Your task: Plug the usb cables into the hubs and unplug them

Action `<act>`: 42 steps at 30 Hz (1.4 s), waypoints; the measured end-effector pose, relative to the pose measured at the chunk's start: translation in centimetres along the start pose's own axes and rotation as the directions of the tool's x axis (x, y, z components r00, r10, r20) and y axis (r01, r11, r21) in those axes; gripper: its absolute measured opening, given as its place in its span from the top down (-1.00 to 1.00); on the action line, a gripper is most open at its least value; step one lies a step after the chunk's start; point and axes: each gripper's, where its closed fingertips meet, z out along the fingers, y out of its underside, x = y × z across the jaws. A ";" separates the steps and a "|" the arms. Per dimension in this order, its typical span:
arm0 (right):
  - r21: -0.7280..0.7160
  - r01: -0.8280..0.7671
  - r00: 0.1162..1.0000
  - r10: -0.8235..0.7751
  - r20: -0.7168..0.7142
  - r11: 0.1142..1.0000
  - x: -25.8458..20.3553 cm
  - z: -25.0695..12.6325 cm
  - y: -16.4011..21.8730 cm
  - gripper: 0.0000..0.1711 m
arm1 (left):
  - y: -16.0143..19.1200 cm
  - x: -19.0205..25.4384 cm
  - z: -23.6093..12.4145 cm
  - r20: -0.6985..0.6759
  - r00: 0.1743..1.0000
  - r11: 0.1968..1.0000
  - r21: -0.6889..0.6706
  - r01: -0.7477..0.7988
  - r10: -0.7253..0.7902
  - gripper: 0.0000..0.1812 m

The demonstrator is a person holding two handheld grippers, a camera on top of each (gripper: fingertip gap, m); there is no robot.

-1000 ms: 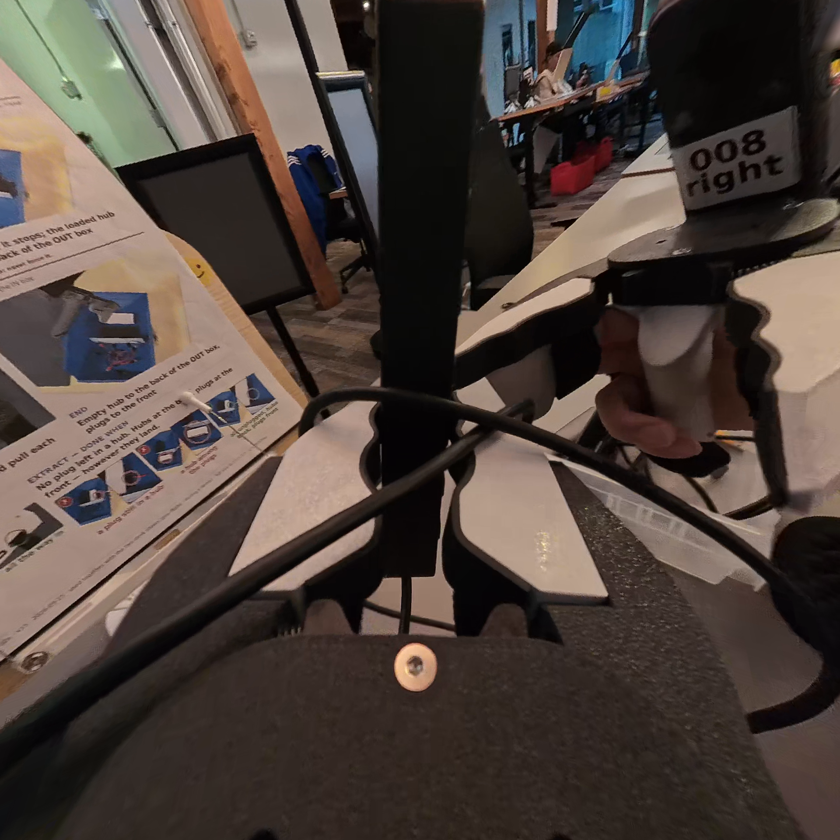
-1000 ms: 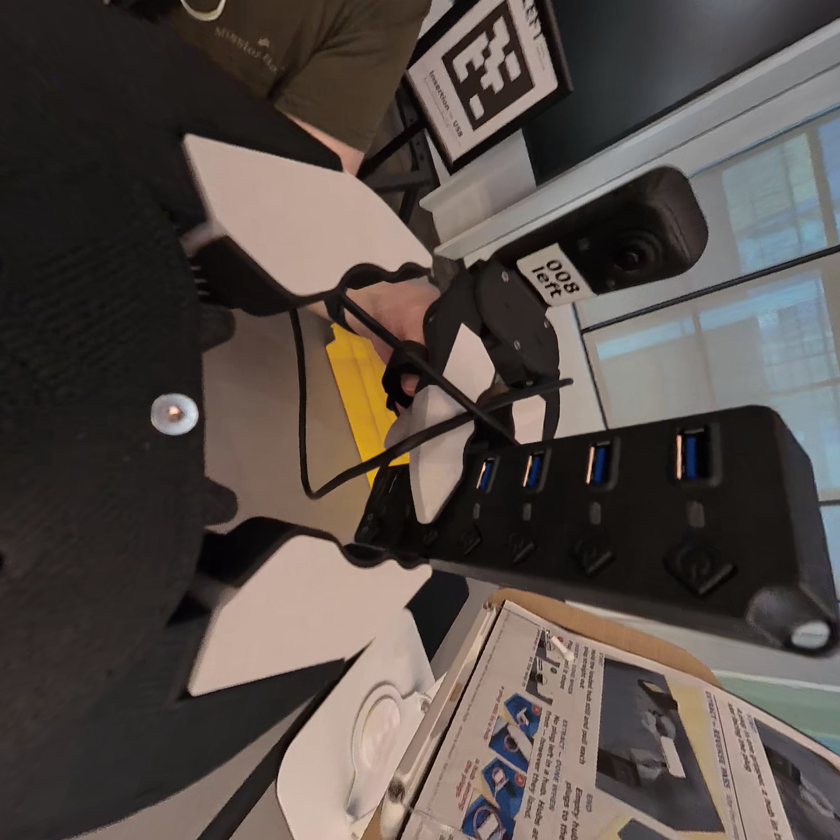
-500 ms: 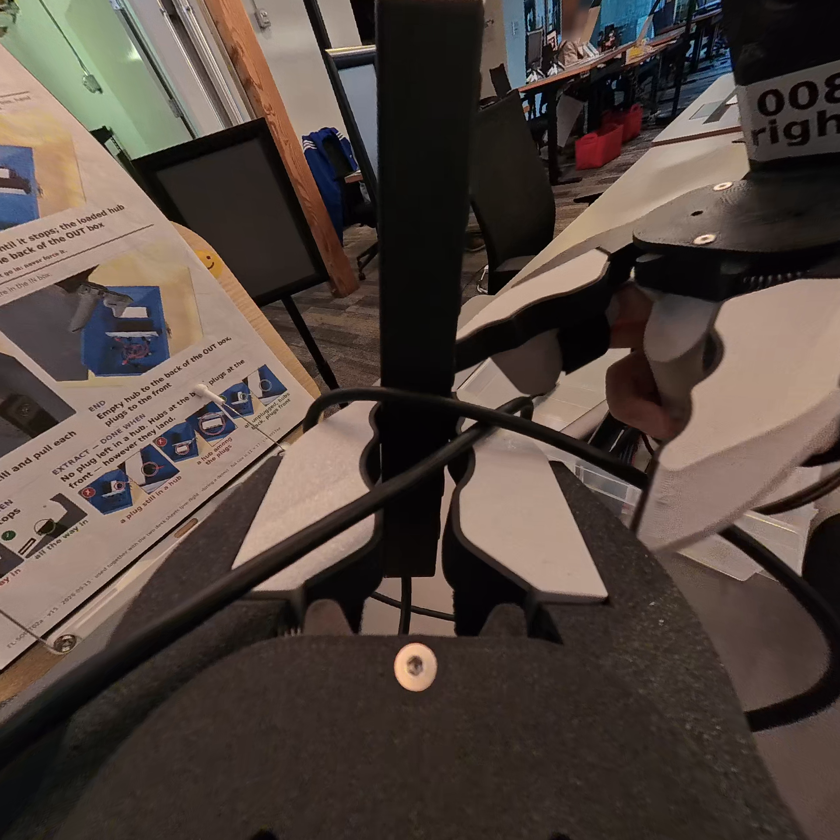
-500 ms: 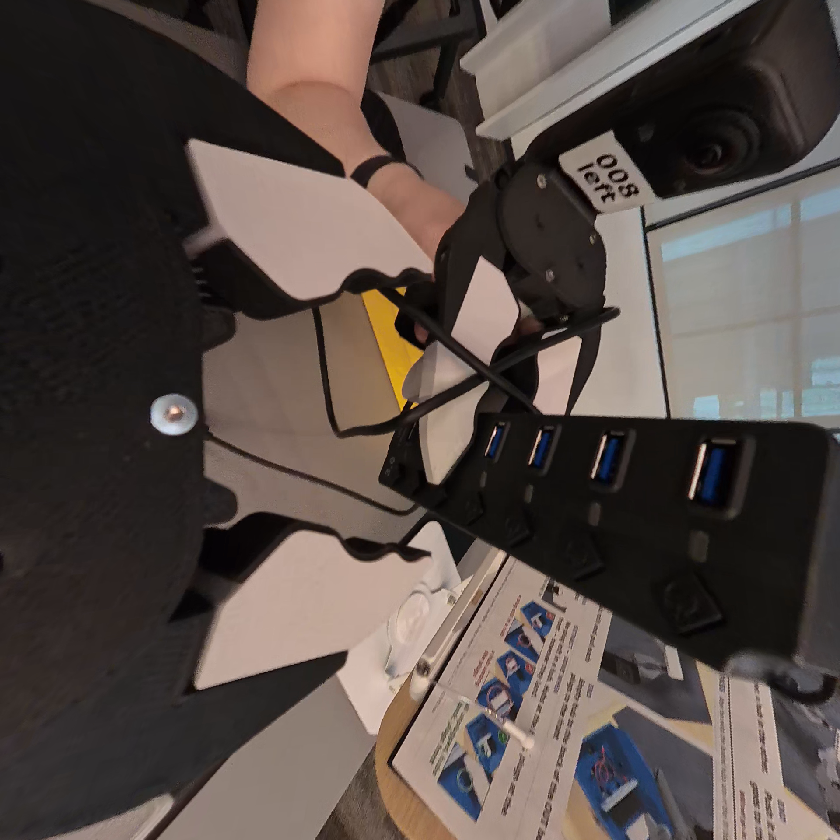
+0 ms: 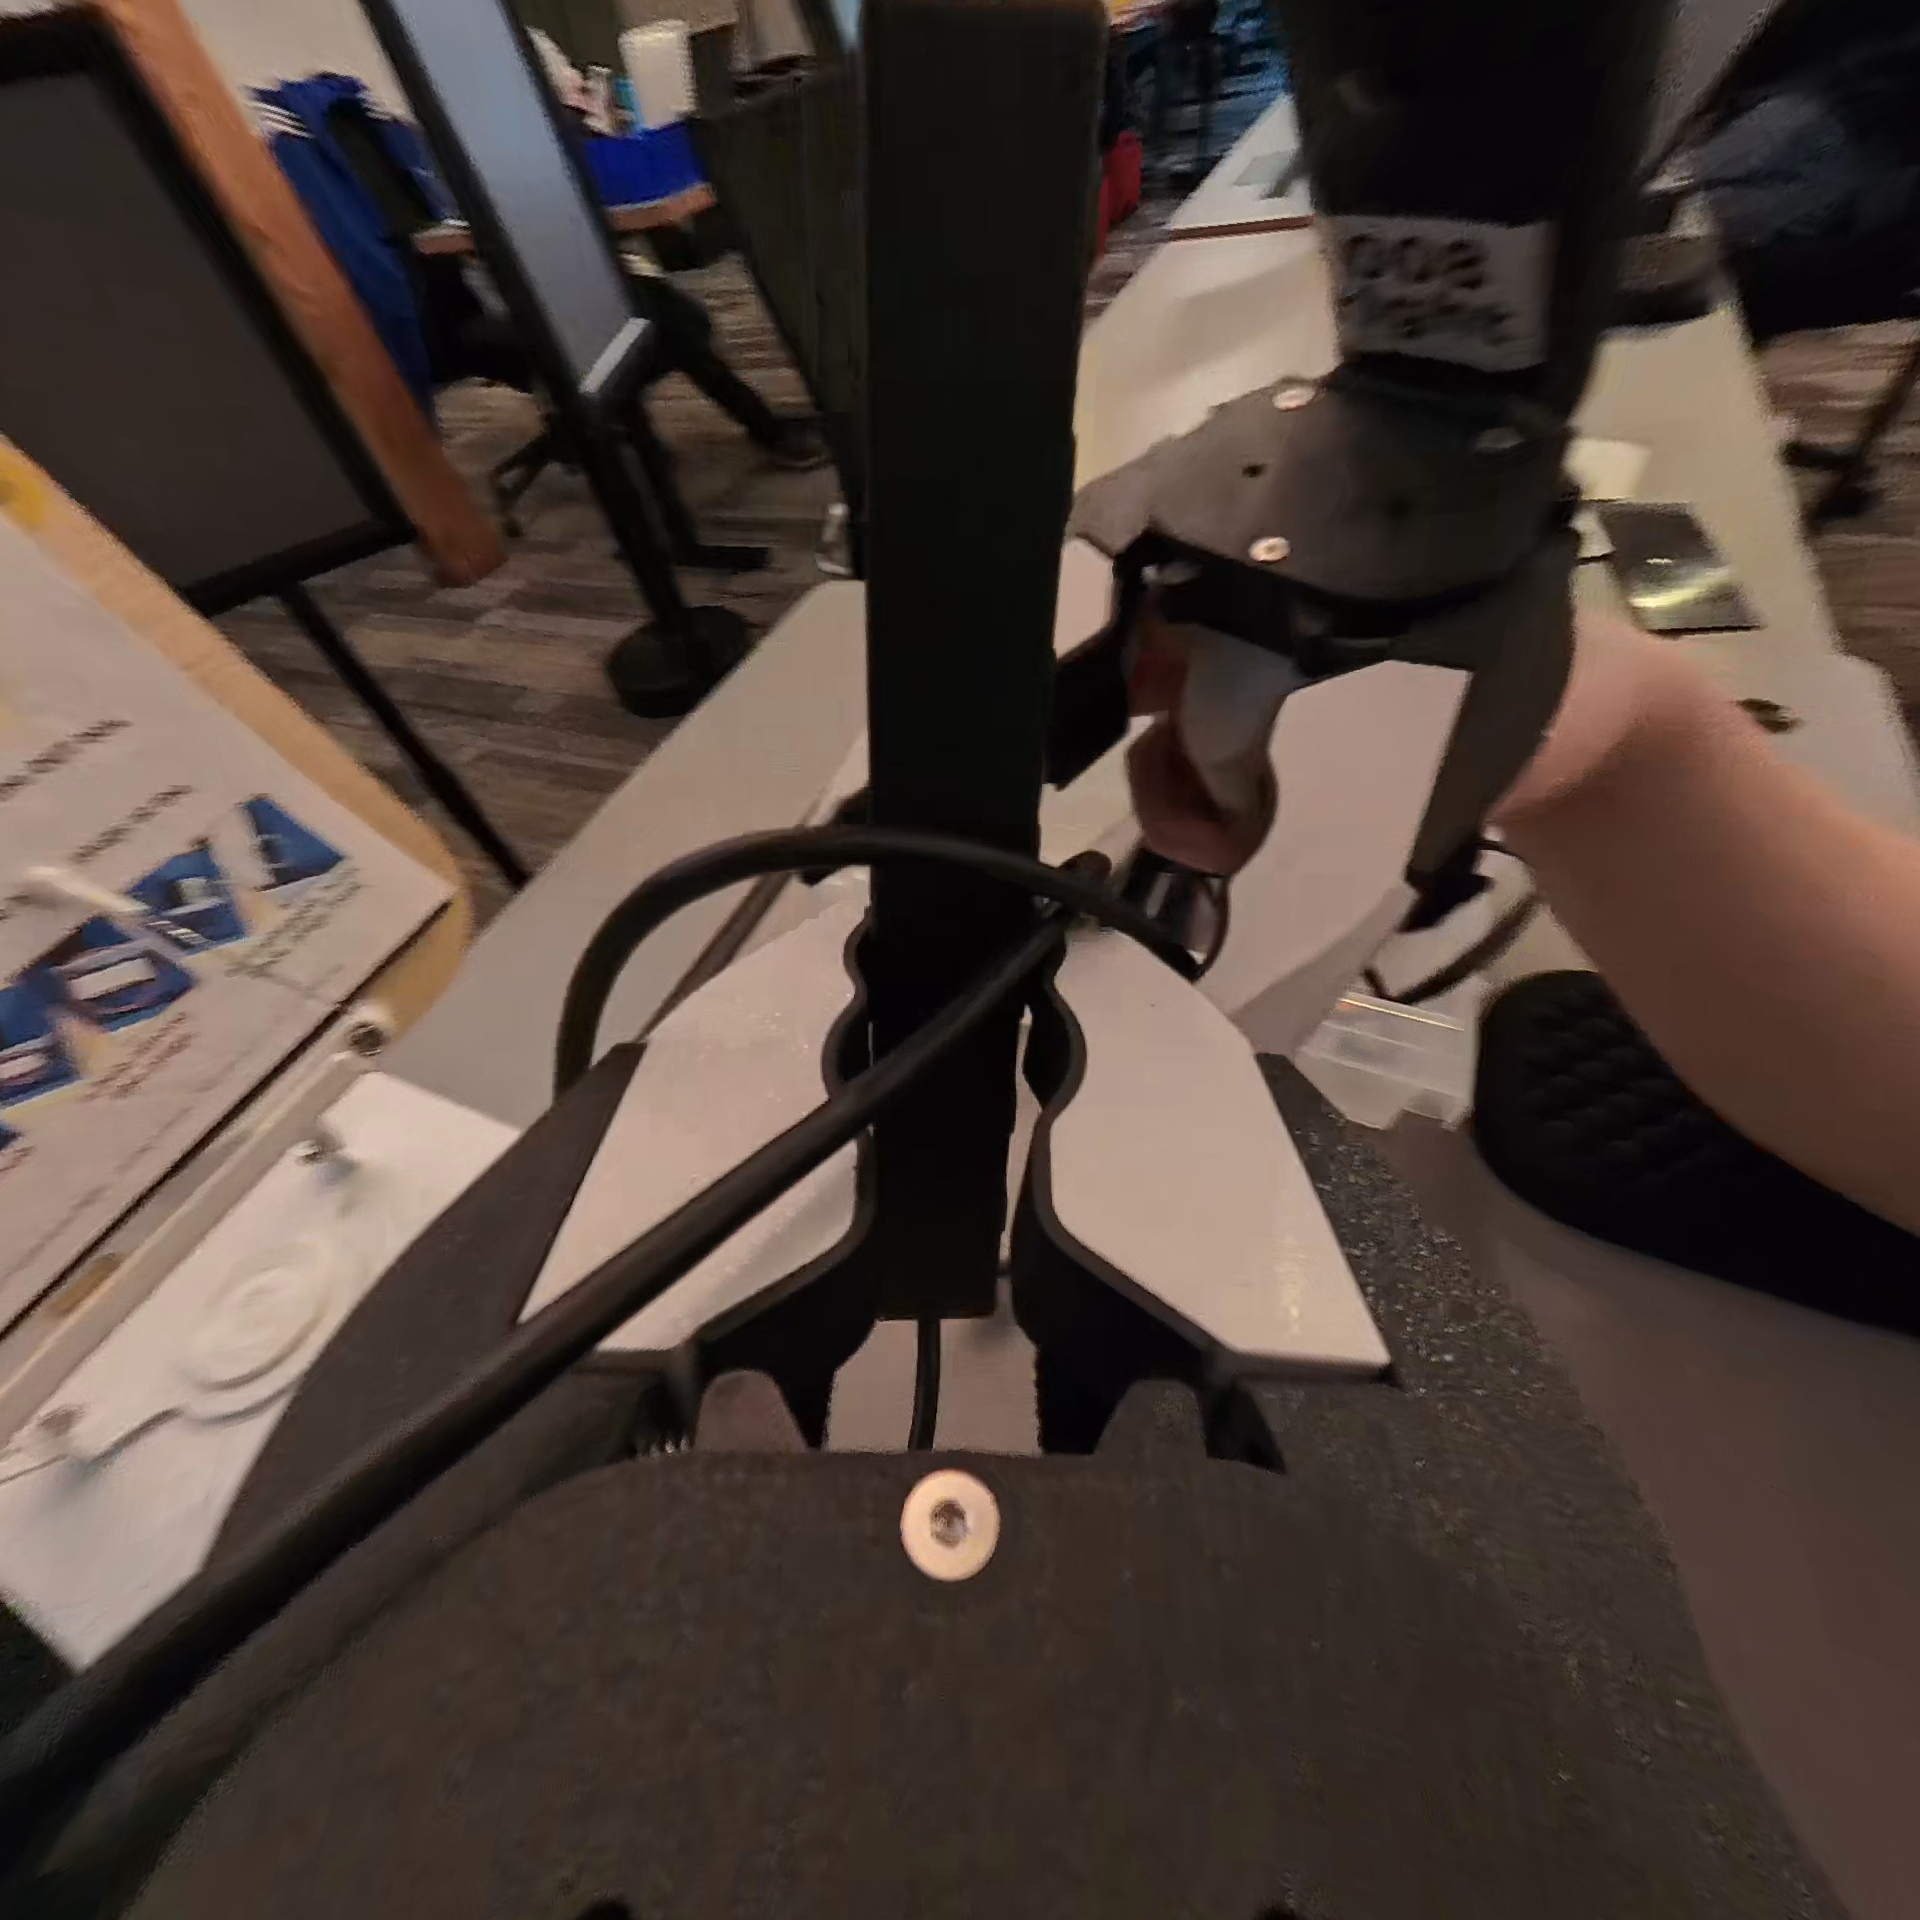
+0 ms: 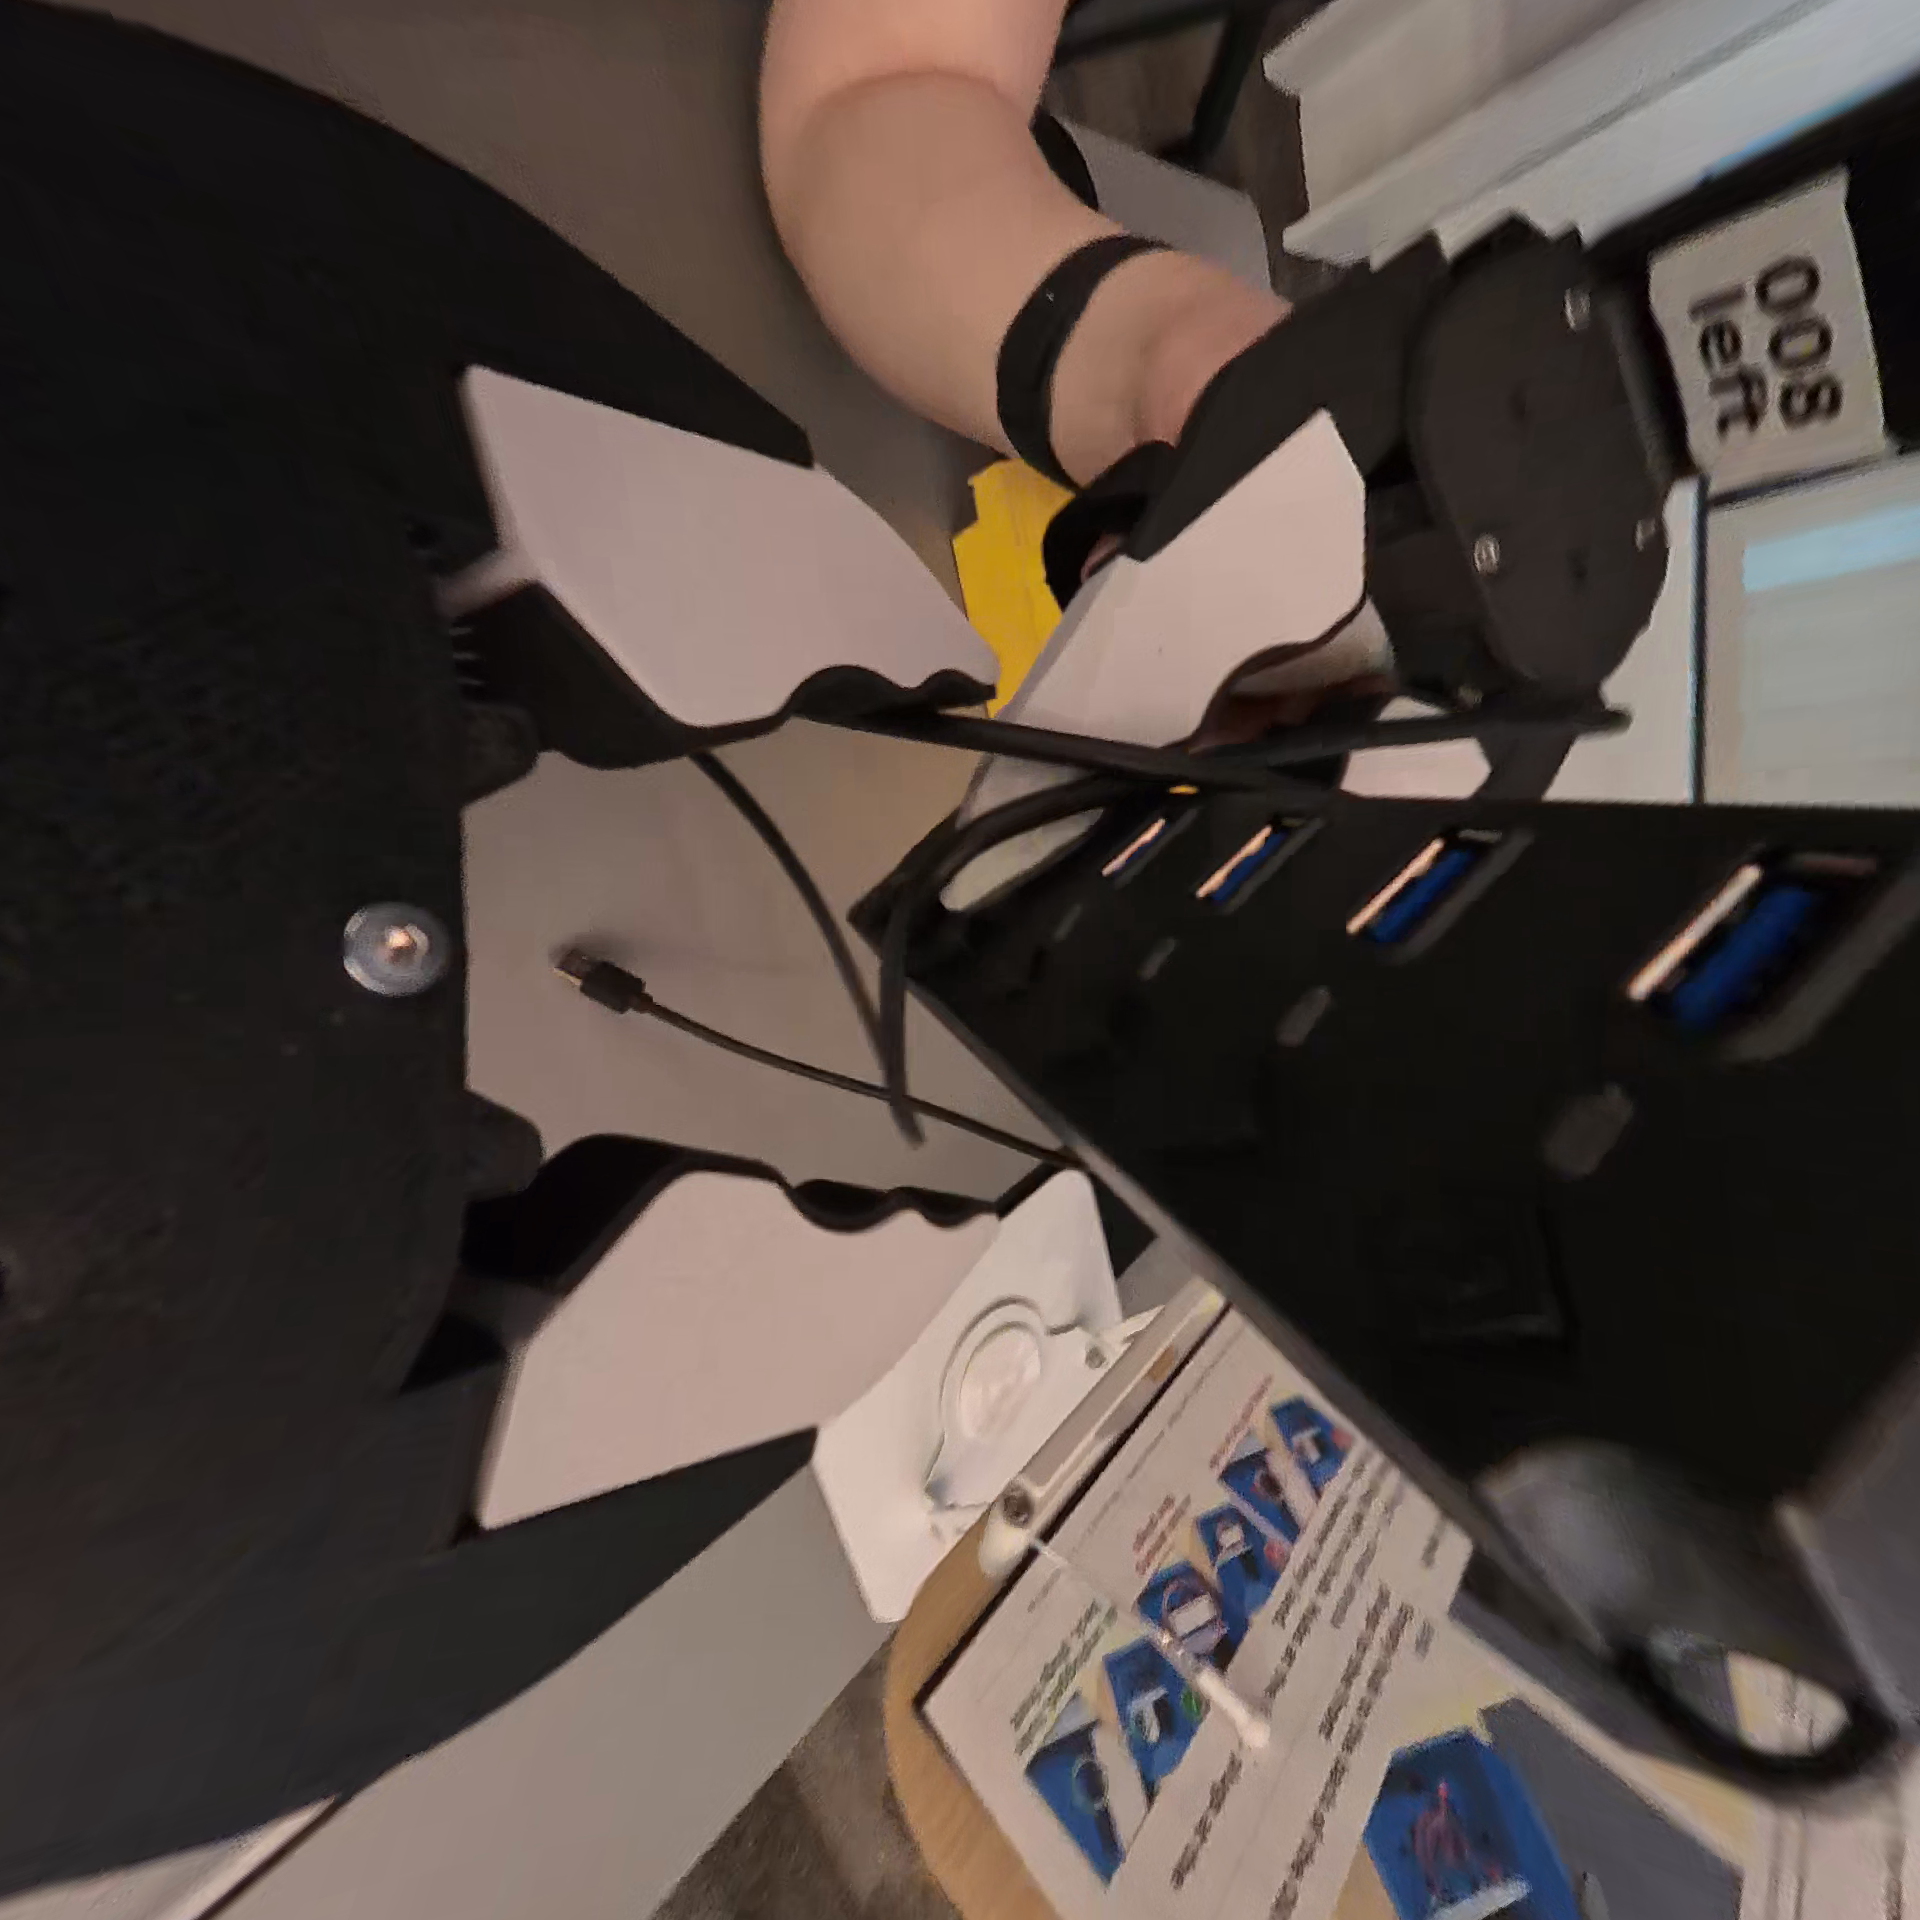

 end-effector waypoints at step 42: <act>0.182 -0.219 0.918 0.140 0.372 0.959 -2.7 -1.1 -2.1 0.55 | -2.5 1.3 -2.4 -0.290 0.918 0.942 0.117 0.315 -0.271 0.70</act>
